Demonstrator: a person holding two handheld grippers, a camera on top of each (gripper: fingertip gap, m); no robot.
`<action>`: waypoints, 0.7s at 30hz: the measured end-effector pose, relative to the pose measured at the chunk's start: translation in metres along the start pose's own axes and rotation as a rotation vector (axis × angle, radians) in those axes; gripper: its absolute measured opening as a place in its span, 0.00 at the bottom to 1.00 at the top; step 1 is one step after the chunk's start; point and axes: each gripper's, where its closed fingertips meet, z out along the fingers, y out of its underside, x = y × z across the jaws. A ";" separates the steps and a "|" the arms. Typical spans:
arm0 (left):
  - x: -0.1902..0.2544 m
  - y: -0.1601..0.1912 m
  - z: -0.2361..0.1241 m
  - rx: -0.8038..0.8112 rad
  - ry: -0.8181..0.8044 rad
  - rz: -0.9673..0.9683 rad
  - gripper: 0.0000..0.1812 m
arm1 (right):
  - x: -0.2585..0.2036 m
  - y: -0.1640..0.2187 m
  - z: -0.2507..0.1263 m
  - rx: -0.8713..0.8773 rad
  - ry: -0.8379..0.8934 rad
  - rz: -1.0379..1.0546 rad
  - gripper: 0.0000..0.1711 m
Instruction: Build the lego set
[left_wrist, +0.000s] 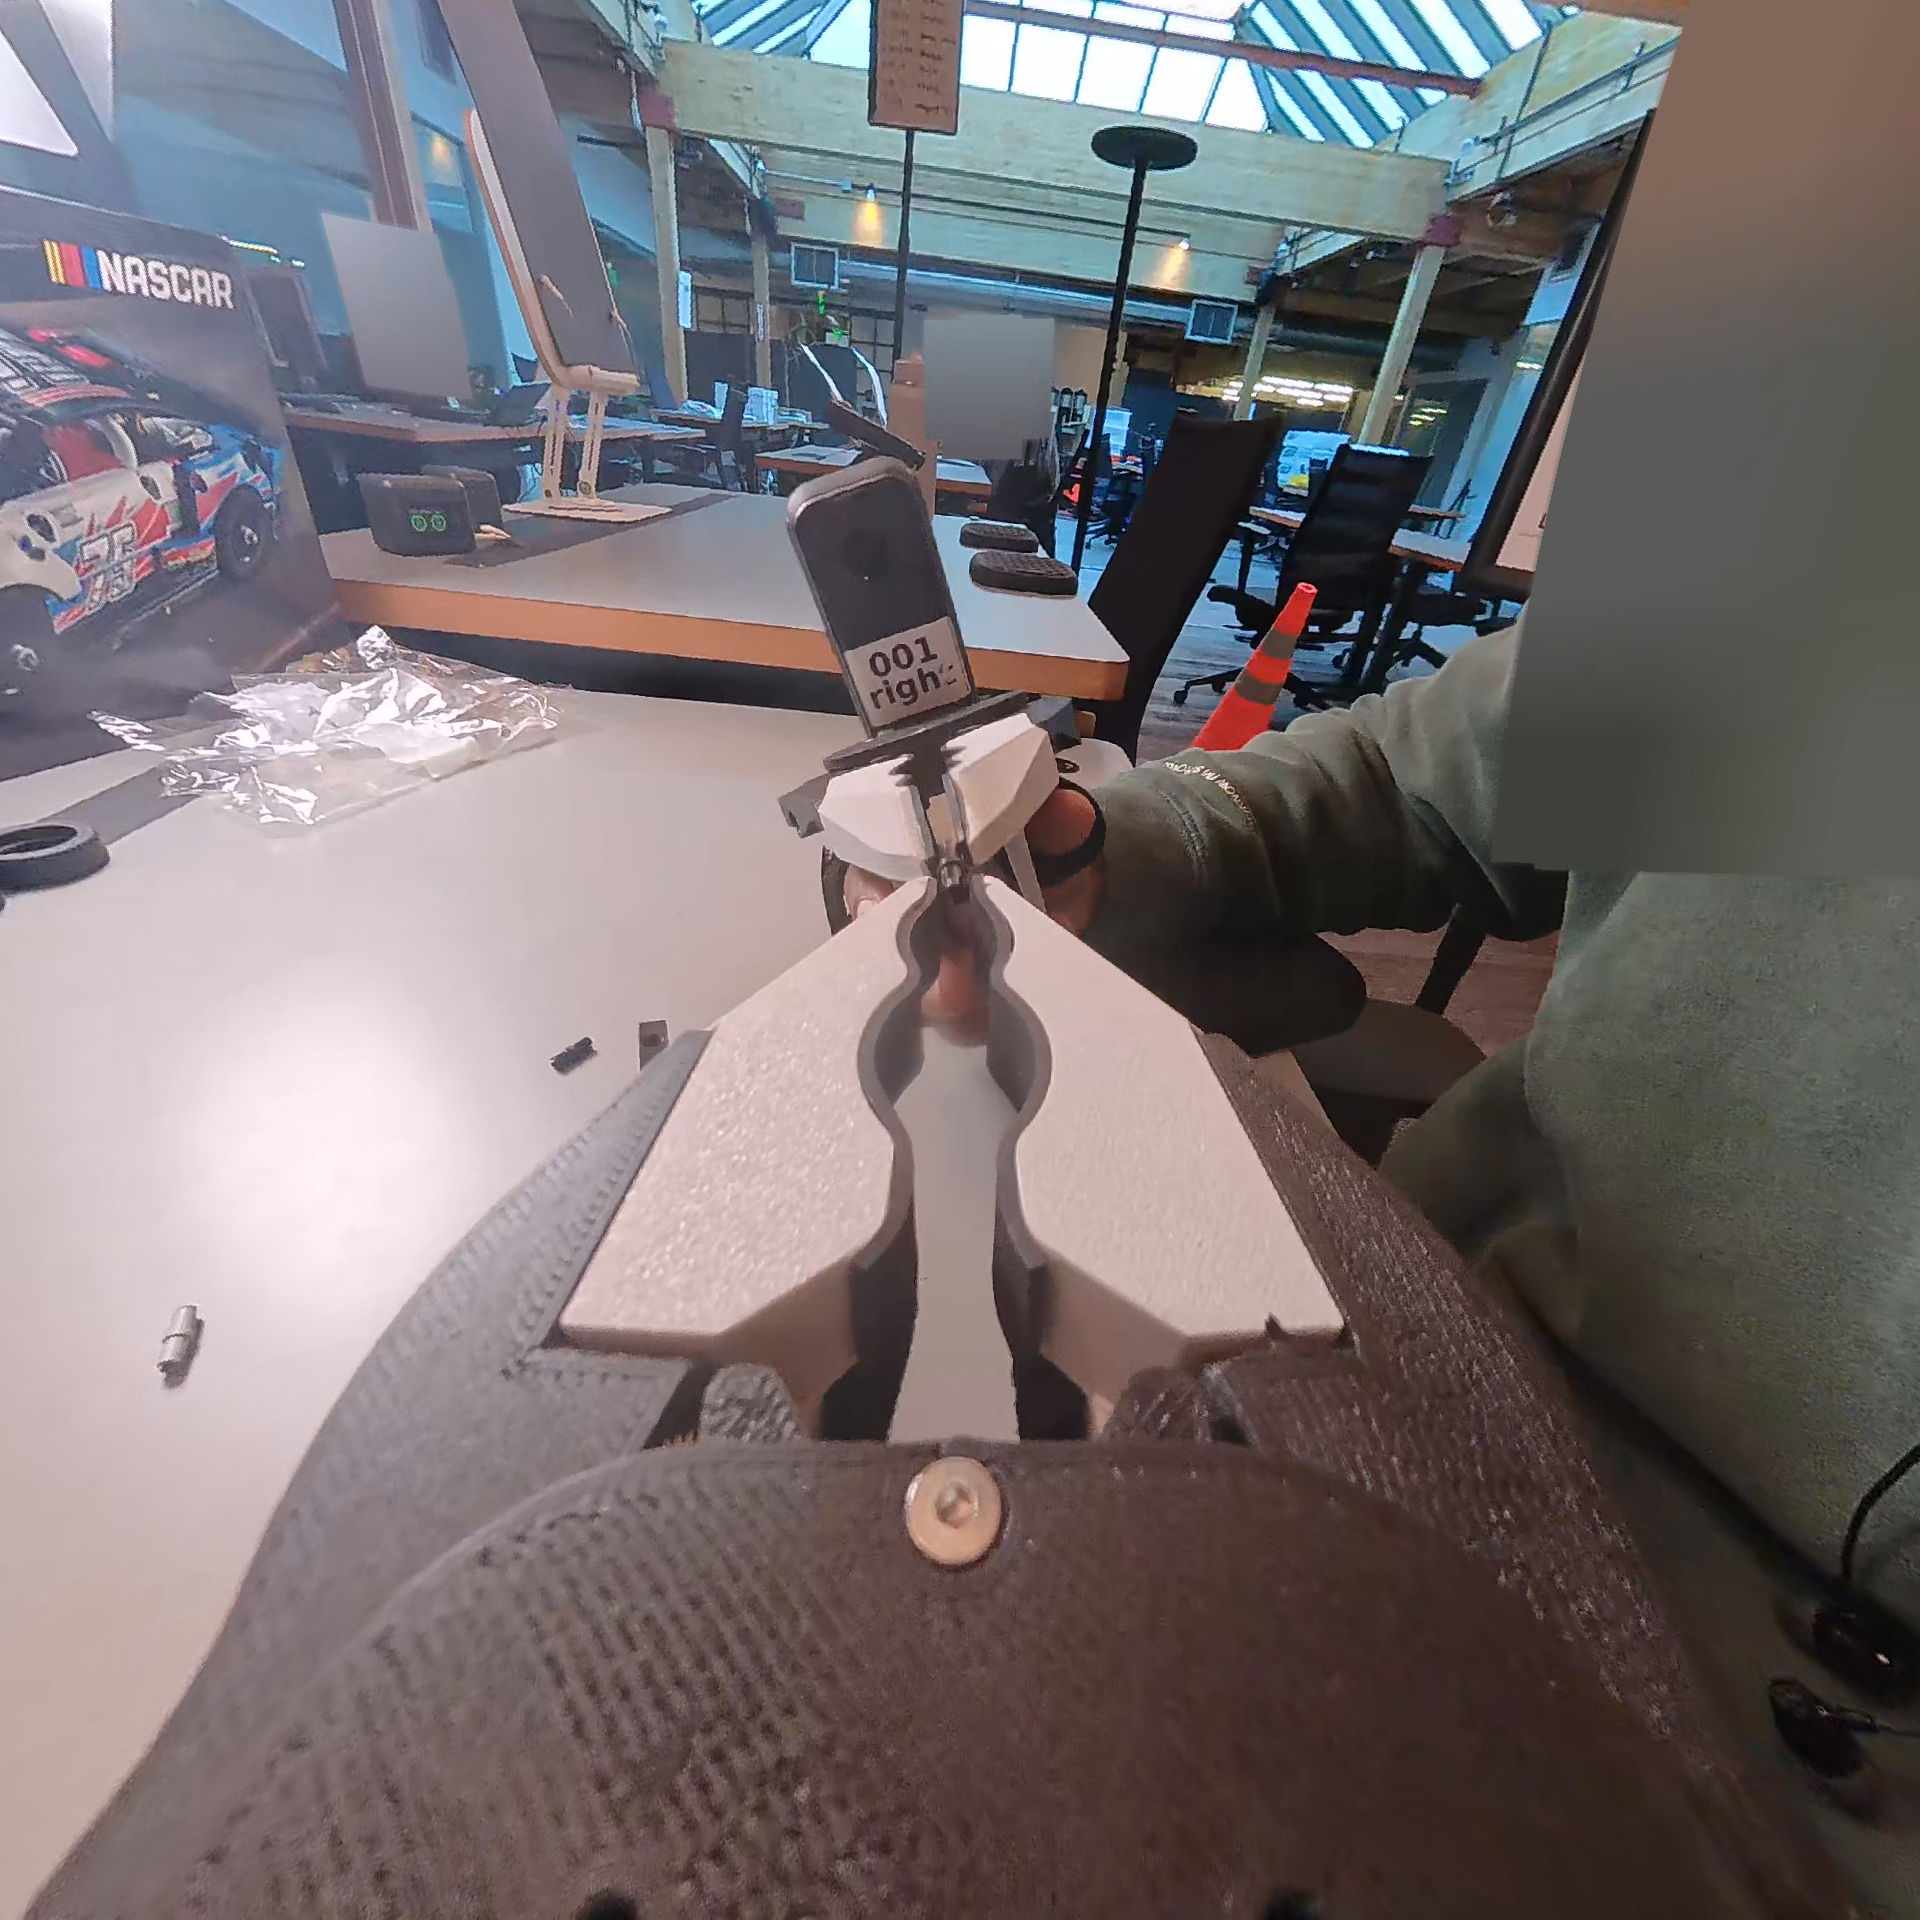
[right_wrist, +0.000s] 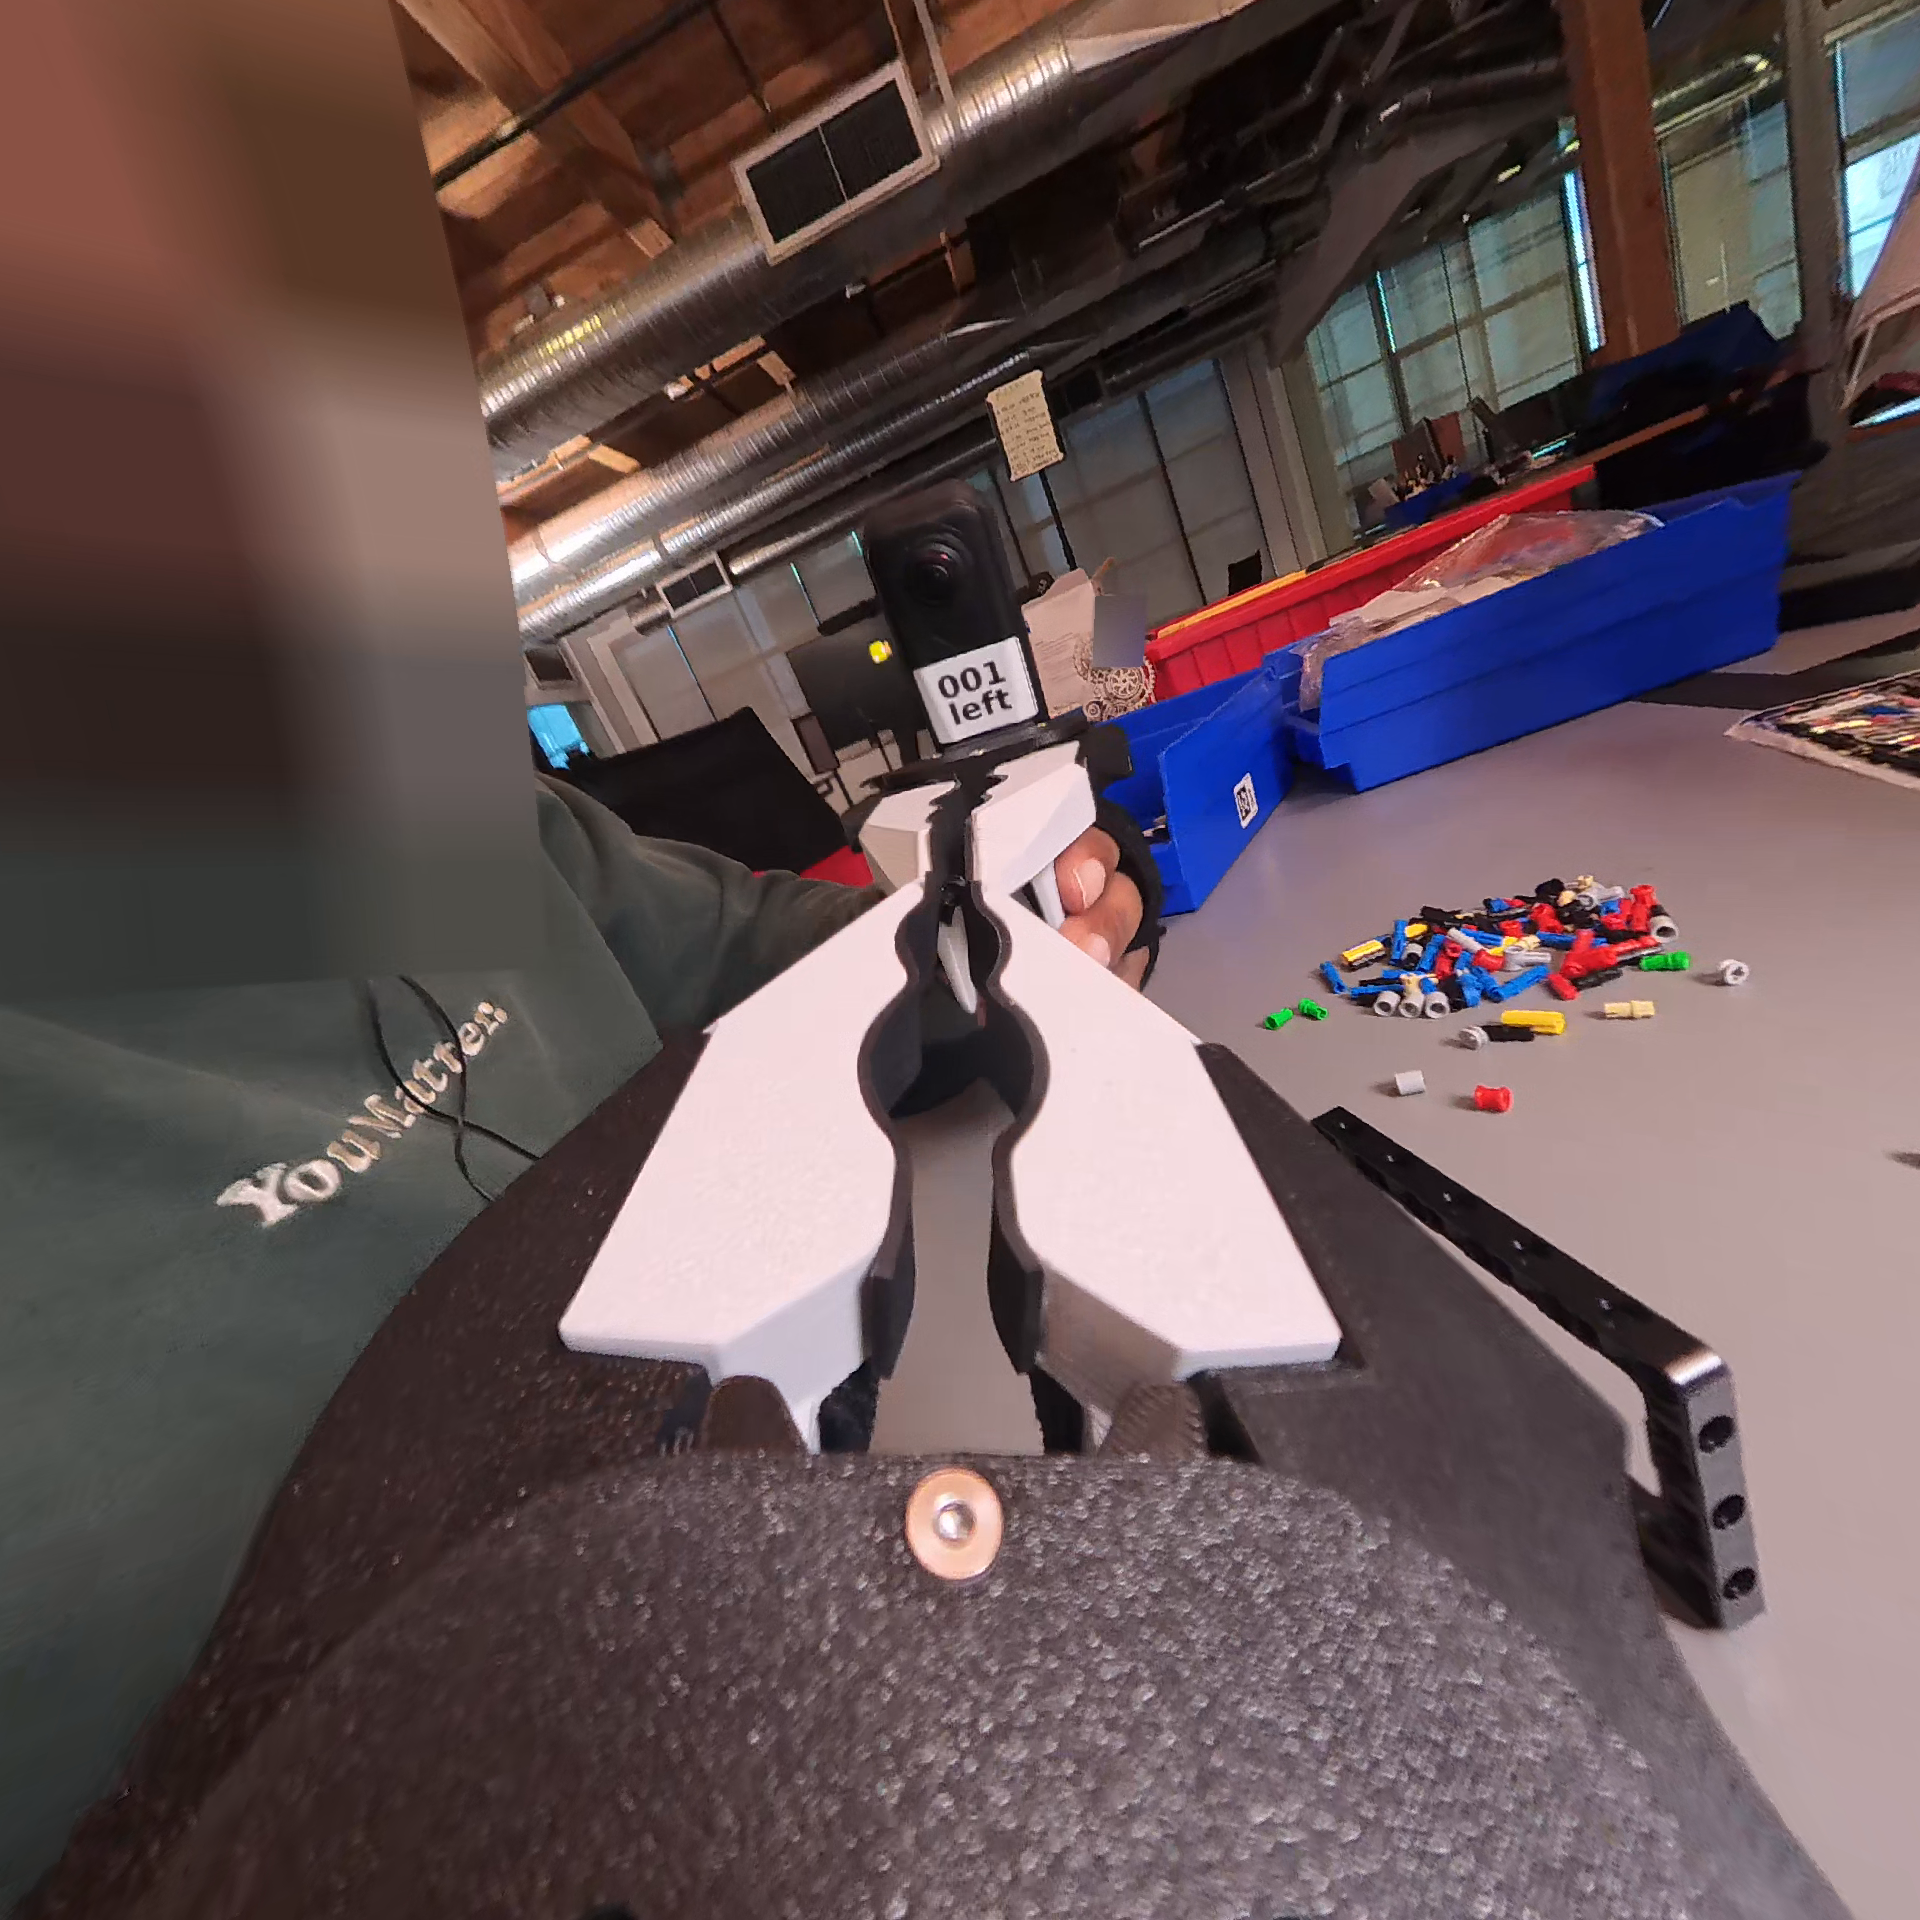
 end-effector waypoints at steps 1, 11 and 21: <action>0.000 -0.001 -0.001 0.001 -0.001 0.006 0.01 | 0.000 0.002 0.000 -0.017 0.007 -0.021 0.01; -0.001 -0.002 -0.004 0.000 0.010 0.014 0.01 | 0.000 0.005 -0.008 -0.093 0.045 -0.151 0.06; -0.001 0.002 -0.002 -0.010 0.019 0.003 0.01 | 0.001 0.003 -0.005 -0.103 0.088 -0.217 0.02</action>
